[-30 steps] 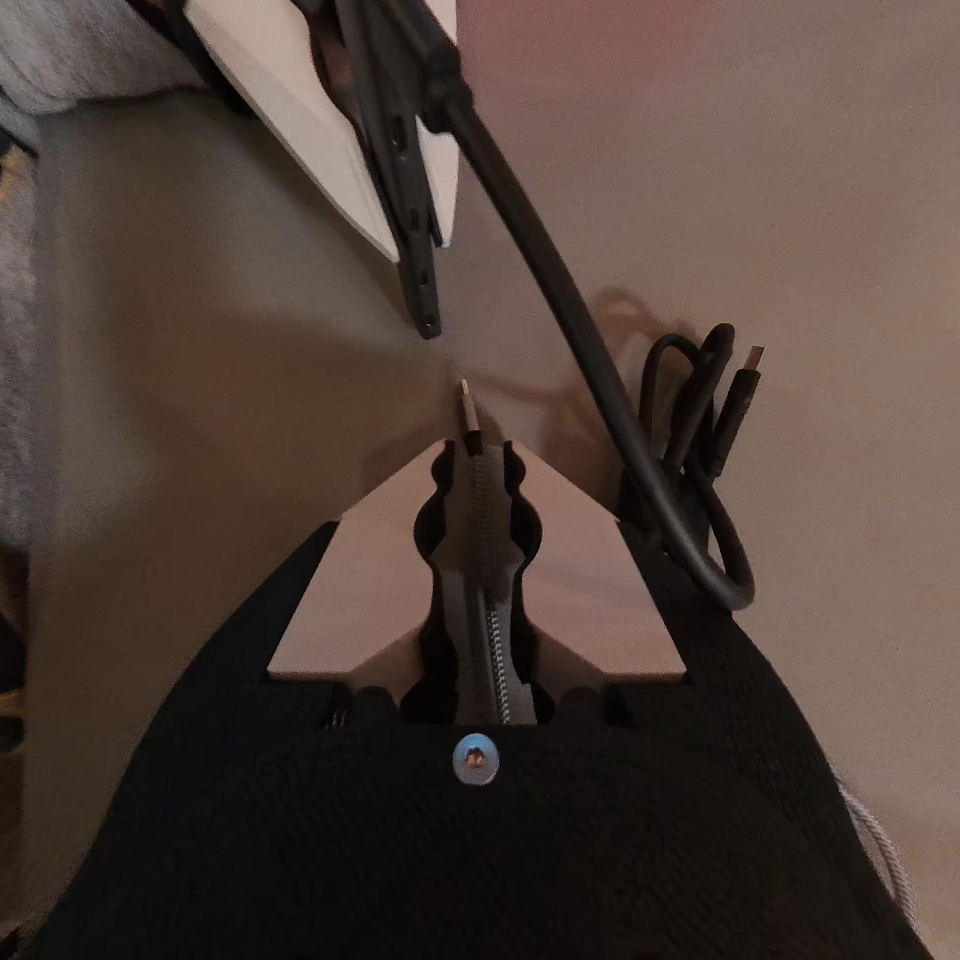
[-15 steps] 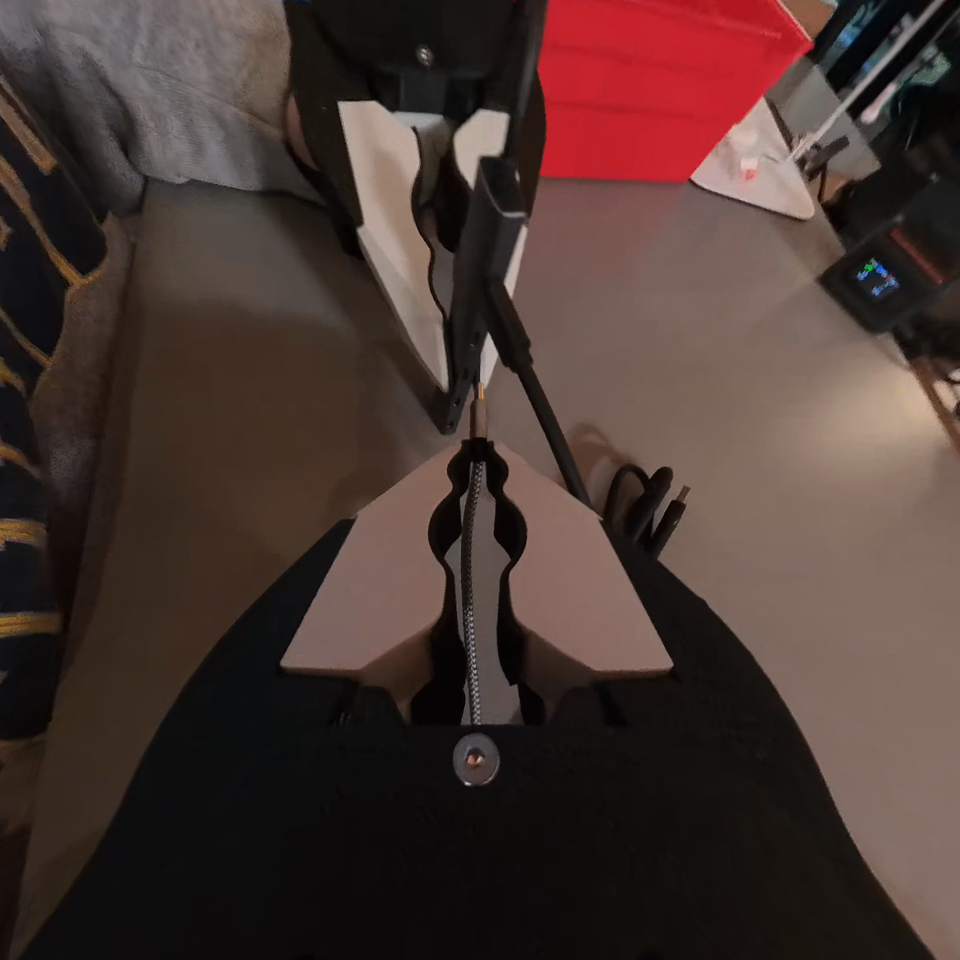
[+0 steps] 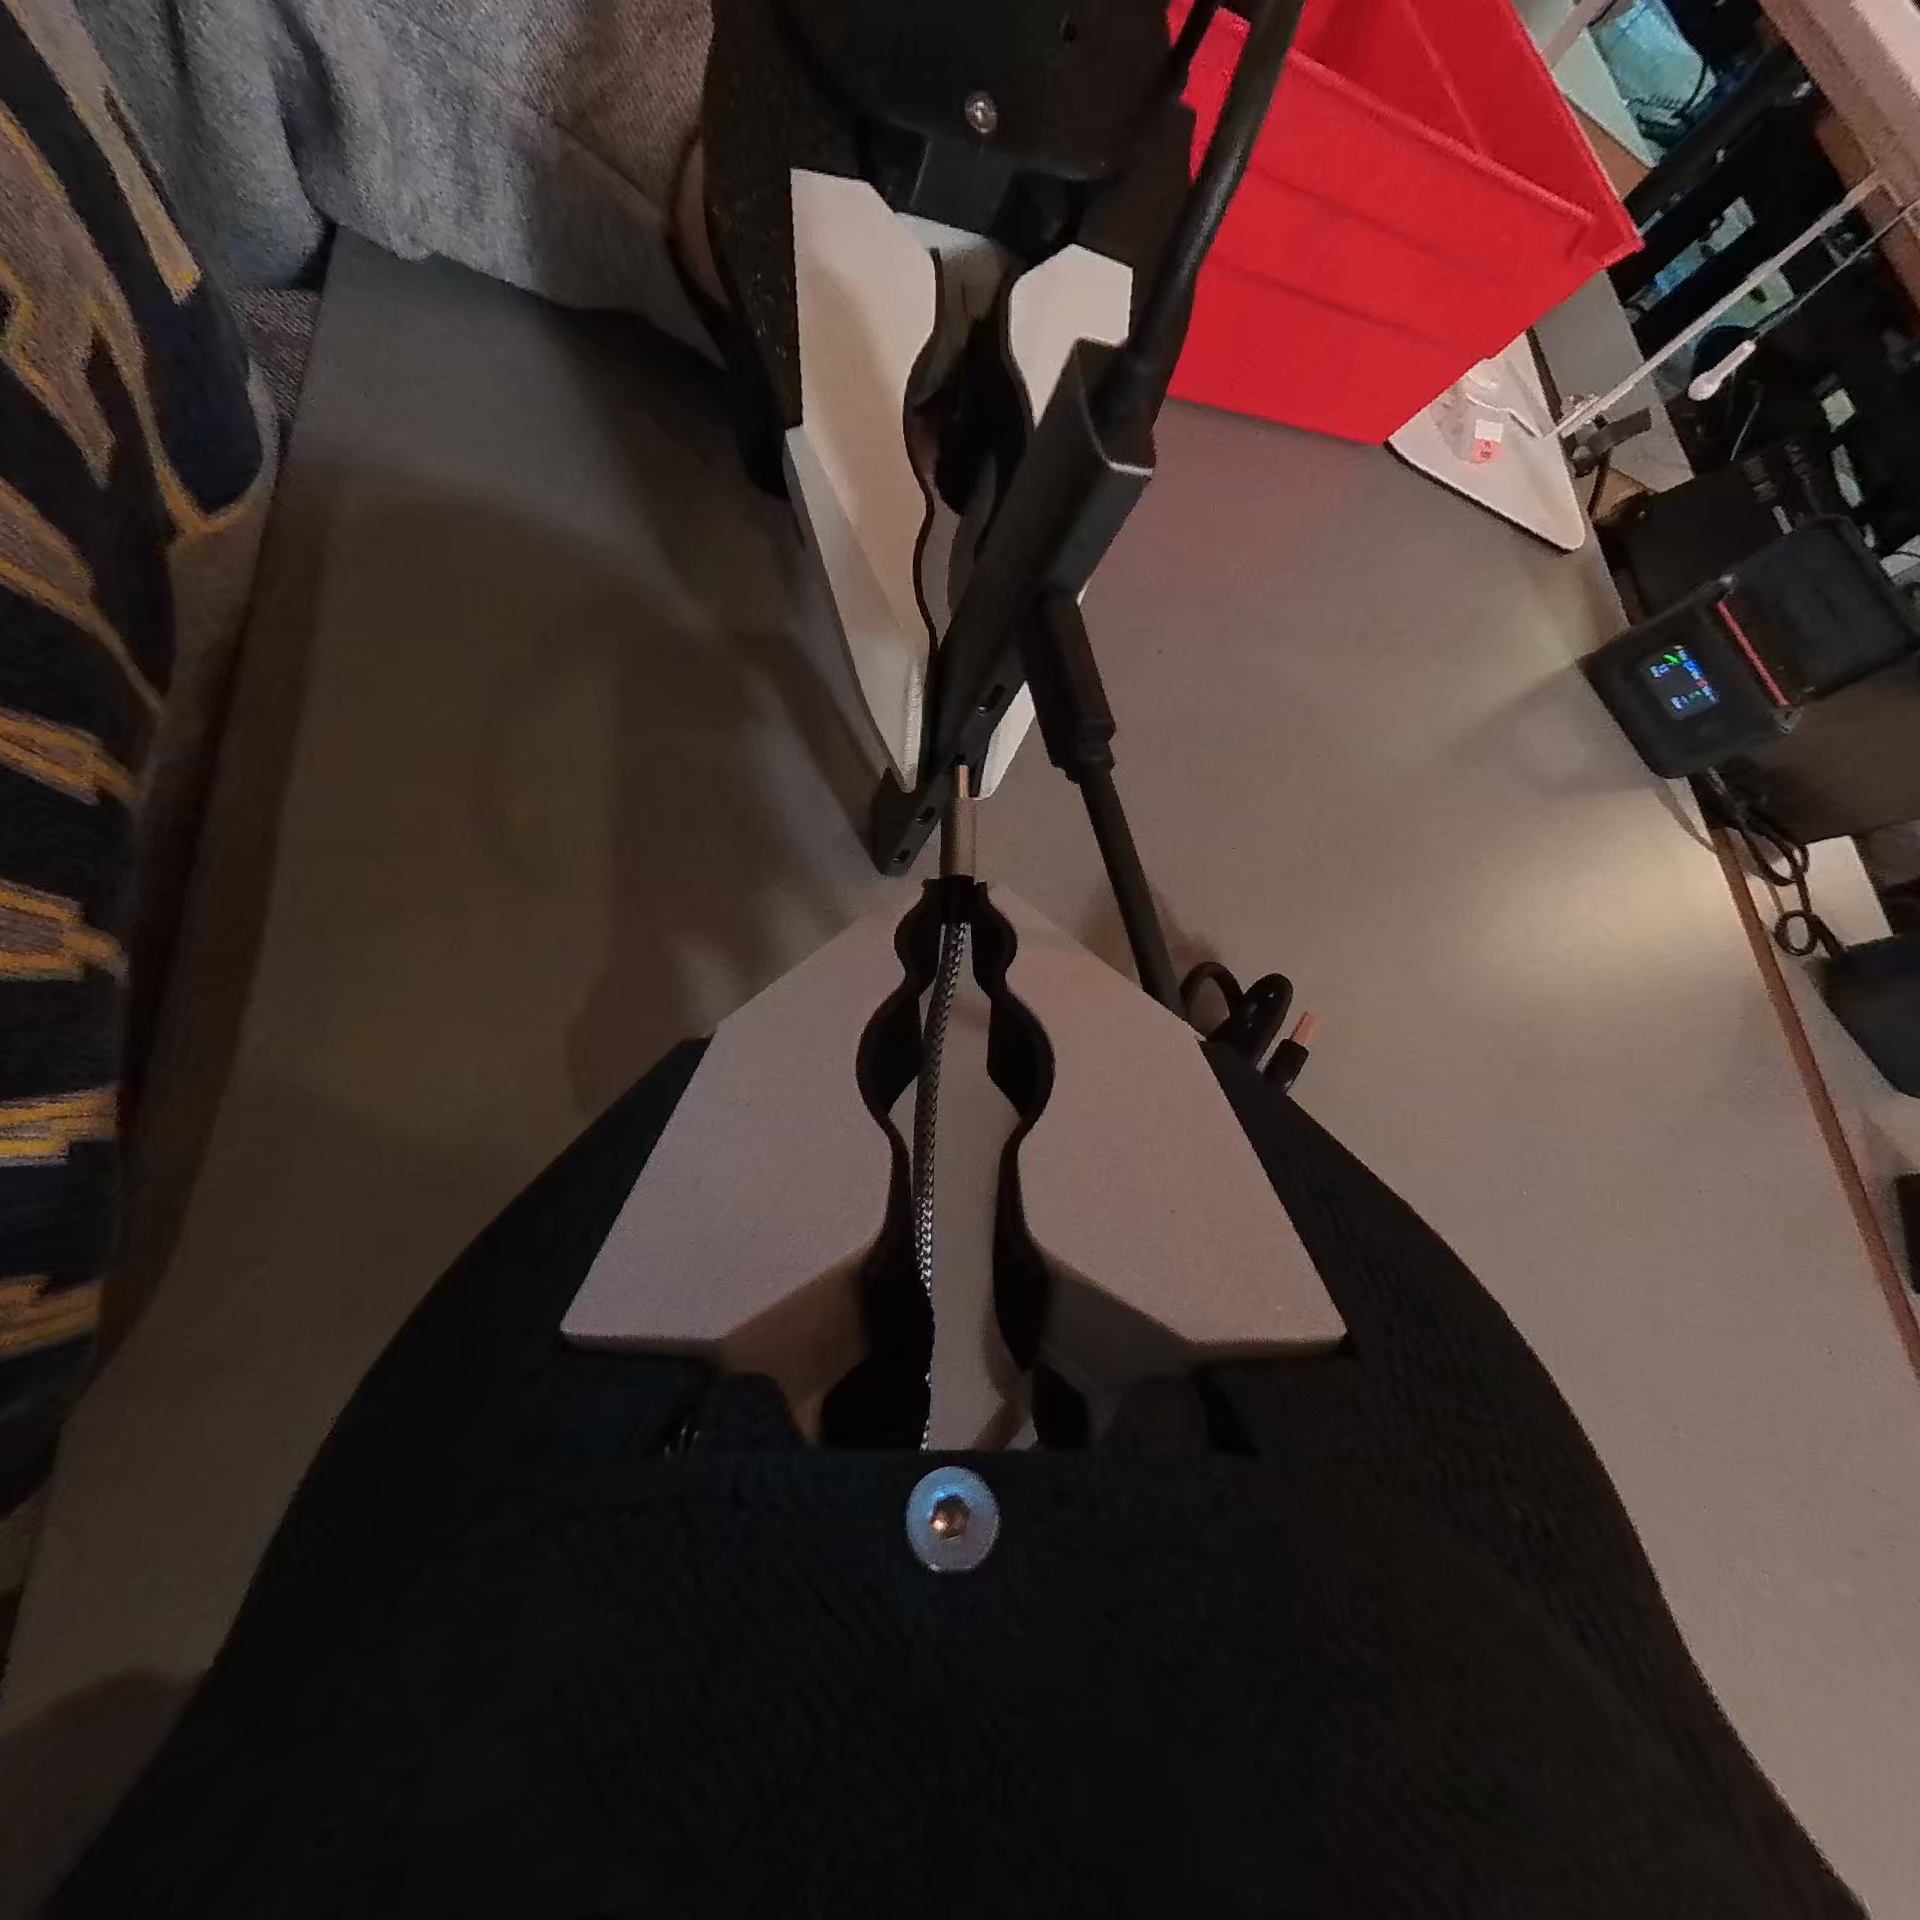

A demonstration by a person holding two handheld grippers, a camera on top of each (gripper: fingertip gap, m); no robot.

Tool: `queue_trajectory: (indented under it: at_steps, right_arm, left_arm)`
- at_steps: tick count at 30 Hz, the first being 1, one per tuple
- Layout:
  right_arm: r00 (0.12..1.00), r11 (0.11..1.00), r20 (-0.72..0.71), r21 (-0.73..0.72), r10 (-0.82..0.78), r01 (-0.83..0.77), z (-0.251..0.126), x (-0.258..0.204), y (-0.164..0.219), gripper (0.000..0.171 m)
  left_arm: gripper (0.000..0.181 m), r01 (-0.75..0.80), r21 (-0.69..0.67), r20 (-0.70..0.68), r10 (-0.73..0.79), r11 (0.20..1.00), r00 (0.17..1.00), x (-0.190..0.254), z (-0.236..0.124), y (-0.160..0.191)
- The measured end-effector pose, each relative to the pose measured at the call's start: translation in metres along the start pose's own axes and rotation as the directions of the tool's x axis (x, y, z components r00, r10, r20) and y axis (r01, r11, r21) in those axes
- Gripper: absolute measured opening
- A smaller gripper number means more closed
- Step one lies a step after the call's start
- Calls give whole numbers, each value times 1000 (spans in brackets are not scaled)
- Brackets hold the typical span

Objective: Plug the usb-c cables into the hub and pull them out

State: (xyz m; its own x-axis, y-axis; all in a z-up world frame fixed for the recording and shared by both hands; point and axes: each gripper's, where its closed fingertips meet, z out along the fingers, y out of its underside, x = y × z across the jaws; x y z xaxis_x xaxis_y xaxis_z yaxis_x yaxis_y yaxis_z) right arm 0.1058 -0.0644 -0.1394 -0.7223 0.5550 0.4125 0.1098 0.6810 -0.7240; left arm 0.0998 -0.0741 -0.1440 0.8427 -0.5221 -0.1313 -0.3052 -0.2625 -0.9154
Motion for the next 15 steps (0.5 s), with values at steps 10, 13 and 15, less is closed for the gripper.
queue_trajectory:
  at_steps: [10,13,15]
  right_arm:
    - [999,1000,51,-5,17,-16,3,0,-1,4]
    - [996,999,78,-22,36,-34,3,0,-1,3]
    - [994,999,96,-27,50,-47,3,1,-1,4]
  left_arm:
    - [8,1,-2,10,-1,1000,1000,-1,1,0]
    - [9,7,-5,16,-7,1000,1000,-2,1,0]
    - [9,37,-12,19,-37,999,999,-3,1,1]
